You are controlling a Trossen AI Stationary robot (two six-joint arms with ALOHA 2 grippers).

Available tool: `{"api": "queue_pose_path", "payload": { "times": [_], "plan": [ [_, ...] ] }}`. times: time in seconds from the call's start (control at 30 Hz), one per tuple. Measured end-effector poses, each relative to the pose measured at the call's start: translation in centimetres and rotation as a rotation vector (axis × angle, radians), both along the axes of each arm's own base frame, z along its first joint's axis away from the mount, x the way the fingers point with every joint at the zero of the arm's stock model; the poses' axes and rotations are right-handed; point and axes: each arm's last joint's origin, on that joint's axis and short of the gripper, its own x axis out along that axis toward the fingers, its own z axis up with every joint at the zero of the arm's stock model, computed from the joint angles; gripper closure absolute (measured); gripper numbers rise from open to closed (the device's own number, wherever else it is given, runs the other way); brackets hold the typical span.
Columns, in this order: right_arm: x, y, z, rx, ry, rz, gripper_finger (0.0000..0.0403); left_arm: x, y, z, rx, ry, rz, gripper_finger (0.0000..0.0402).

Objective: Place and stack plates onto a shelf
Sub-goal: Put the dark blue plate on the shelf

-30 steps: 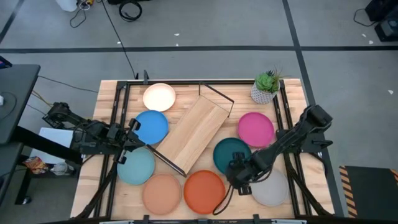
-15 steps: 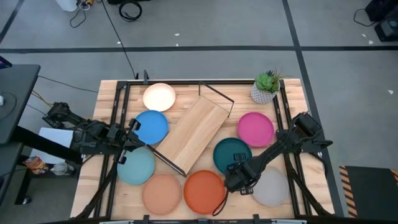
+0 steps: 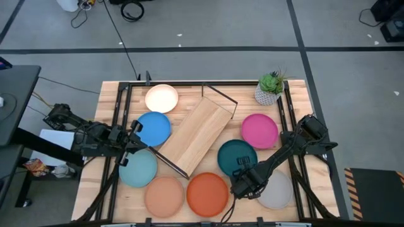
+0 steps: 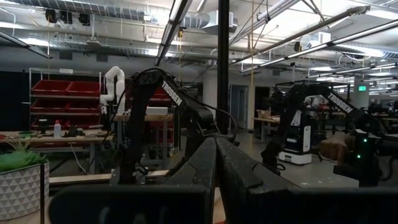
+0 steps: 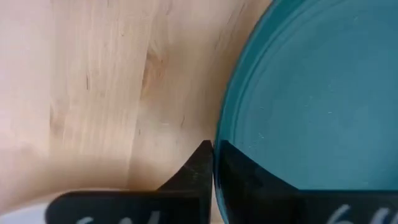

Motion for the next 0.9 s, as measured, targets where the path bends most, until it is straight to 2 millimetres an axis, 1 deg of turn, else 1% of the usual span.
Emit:
{"api": "queue_pose_path", "payload": {
  "times": [0.13, 0.23, 0.47, 0.63, 0.7, 0.77, 0.9],
  "plan": [
    [-0.2, -0.1, 0.7, 0.010, -0.015, 0.024, 0.0388, 0.0, 0.0, 0.0, 0.000, 0.000, 0.000, 0.0382],
    [-0.1, -0.1, 1.8, 0.003, -0.017, 0.041, 0.0385, 0.0, 0.0, 0.0, 0.000, 0.000, 0.000, 0.0382],
    [0.8, 0.5, 5.2, -0.015, -0.044, 0.085, 0.0385, 0.0, 0.0, 0.0, 0.000, 0.000, 0.000, 0.0382],
    [1.1, 0.5, 7.7, -0.092, -0.067, 0.097, 0.0385, 0.0, 0.0, 0.0, 0.000, 0.000, 0.000, 0.0382],
    [1.3, 0.4, 8.2, -0.127, -0.095, 0.129, 0.0385, 0.0, 0.0, 0.0, 0.000, 0.000, 0.000, 0.0382],
    [1.6, 0.1, 8.3, -0.160, -0.112, 0.168, 0.0384, 0.0, 0.0, 0.0, 0.000, 0.000, 0.000, 0.0382],
    [2.8, -1.3, 8.3, -0.215, -0.137, 0.201, 0.0384, 0.0, 0.0, 0.0, 0.000, 0.000, 0.000, 0.0382]
  ]
}}
